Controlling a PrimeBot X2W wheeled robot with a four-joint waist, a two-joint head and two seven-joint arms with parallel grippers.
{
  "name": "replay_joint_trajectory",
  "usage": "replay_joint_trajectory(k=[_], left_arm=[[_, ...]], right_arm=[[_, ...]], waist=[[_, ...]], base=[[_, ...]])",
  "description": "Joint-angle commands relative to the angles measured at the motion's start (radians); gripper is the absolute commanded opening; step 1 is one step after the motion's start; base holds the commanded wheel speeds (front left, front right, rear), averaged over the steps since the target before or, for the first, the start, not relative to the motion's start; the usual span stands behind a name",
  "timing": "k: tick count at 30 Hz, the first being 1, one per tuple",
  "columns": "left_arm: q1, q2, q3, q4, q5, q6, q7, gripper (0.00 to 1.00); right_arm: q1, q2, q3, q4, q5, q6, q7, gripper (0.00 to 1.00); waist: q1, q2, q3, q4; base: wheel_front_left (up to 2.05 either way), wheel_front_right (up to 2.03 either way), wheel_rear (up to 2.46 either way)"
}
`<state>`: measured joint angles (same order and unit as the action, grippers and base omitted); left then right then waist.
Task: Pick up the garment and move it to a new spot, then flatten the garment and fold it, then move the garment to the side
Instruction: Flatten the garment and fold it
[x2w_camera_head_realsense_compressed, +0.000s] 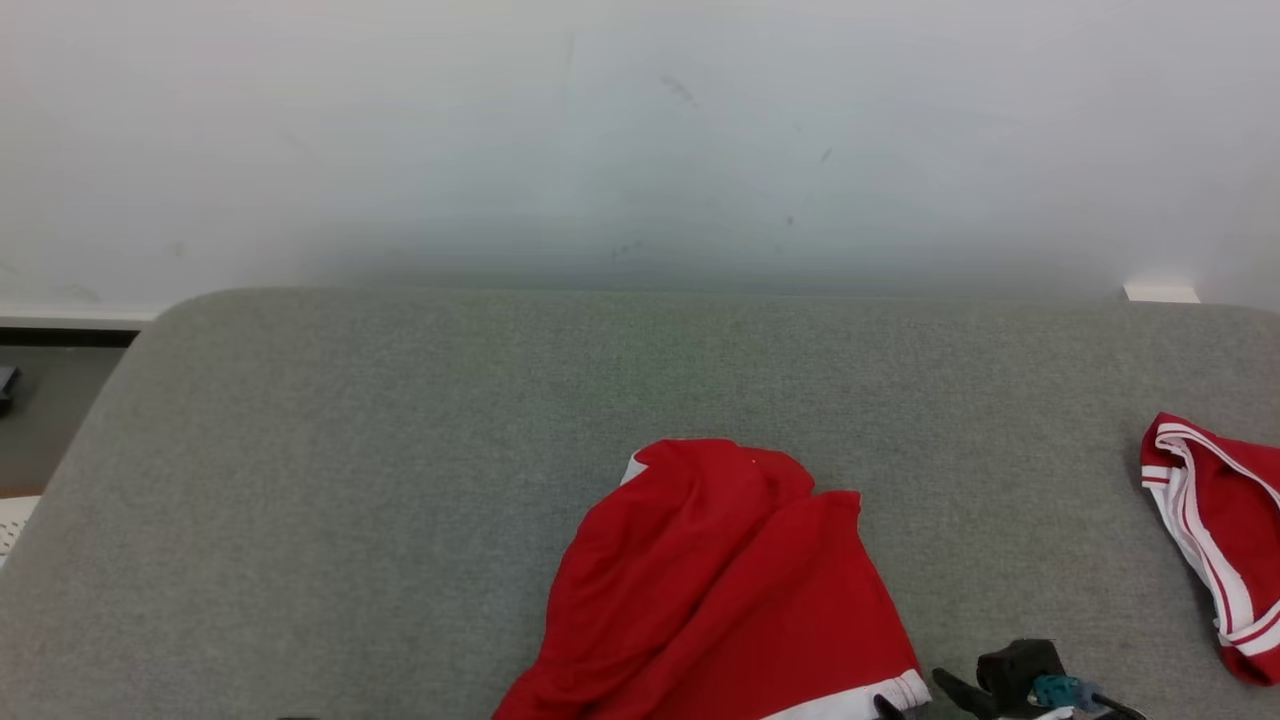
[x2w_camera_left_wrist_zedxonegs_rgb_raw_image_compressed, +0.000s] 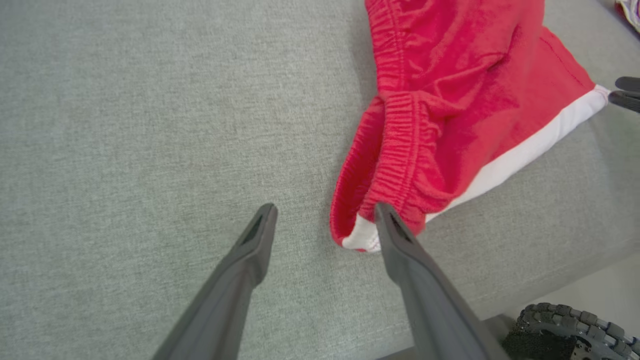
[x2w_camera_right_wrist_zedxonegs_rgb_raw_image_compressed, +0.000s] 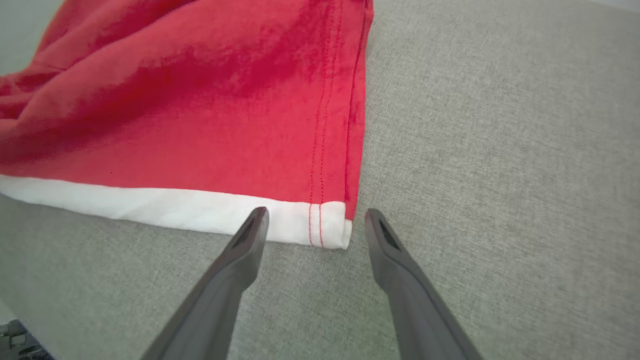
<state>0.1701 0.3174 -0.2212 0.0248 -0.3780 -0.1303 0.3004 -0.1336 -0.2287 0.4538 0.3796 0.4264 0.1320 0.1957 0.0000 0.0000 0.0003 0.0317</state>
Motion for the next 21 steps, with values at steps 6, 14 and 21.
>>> replay_joint_trajectory(k=[6, 14, 21], left_arm=[[-0.018, 0.031, -0.029, -0.026, -0.047, 0.001, 0.032, 1.0], [-0.047, 0.078, -0.115, -0.013, -0.109, 0.001, 0.039, 1.0], [-0.1, 0.099, -0.172, 0.032, -0.145, 0.001, 0.011, 1.0]], right_arm=[[-0.063, 0.004, 0.042, 0.071, 0.031, -0.003, 0.003, 1.0], [-0.101, -0.006, 0.077, 0.122, 0.044, -0.003, -0.023, 1.0], [-0.12, -0.012, 0.098, 0.15, 0.066, -0.003, -0.034, 1.0]], waist=[[0.0, 0.0, 0.03, 0.018], [0.0, 0.0, 0.053, 0.01], [0.0, 0.0, 0.069, -0.008]], base=[[0.0, 0.0, 0.0], [0.0, 0.0, 0.0], [0.0, 0.0, 0.0]])
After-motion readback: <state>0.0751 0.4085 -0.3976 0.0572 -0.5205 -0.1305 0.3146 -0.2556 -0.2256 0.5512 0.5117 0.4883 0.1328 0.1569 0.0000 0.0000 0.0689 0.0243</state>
